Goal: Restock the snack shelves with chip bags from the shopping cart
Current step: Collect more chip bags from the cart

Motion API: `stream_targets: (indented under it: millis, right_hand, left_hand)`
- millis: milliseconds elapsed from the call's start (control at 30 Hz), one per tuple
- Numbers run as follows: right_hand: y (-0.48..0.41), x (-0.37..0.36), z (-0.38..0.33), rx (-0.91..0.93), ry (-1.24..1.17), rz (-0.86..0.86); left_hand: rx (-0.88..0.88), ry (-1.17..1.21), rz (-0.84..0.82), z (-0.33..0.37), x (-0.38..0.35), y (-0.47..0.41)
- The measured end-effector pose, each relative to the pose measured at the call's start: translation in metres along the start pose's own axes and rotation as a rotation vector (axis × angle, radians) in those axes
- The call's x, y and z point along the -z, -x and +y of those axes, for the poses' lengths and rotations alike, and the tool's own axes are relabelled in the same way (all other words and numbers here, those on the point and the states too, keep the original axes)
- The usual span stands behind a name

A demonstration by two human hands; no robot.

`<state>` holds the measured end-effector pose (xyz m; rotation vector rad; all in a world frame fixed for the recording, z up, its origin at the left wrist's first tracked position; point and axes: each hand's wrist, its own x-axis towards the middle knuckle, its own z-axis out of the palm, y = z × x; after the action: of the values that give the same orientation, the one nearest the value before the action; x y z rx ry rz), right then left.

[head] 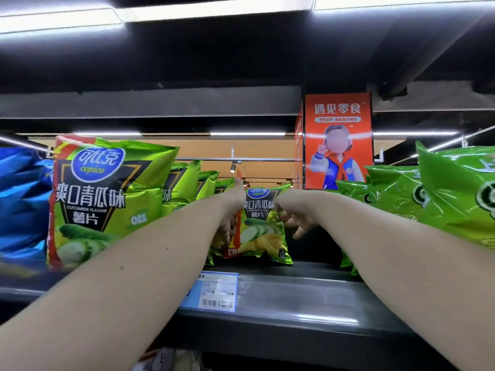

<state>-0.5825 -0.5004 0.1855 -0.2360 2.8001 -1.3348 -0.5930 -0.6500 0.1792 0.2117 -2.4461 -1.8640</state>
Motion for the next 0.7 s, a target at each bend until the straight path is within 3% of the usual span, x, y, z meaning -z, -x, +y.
stream_targets:
  millis: [100, 267, 433, 600, 700]
  right_hand:
    - [0.007, -0.001, 0.002, -0.033, 0.285, -0.014]
    - [0.015, 0.001, -0.002, 0.049, 0.488, -0.065]
    - [0.026, -0.001, 0.004, 0.016, 0.822, -0.05]
    - [0.032, 0.003, 0.001, 0.04, 0.896, -0.011]
    - [0.028, 0.007, -0.003, 0.124, 0.813, 0.087]
  left_hand:
    - [-0.016, -0.002, -0.062, -0.005, 0.004, 0.006]
    - [-0.042, 0.005, -0.091, -0.006, 0.009, 0.011]
    - [-0.024, -0.032, -0.071, -0.004, 0.01, 0.016]
    - [-0.062, -0.087, 0.013, -0.002, 0.007, 0.021]
    - [-0.267, -0.361, 0.164, 0.003, 0.004, 0.029]
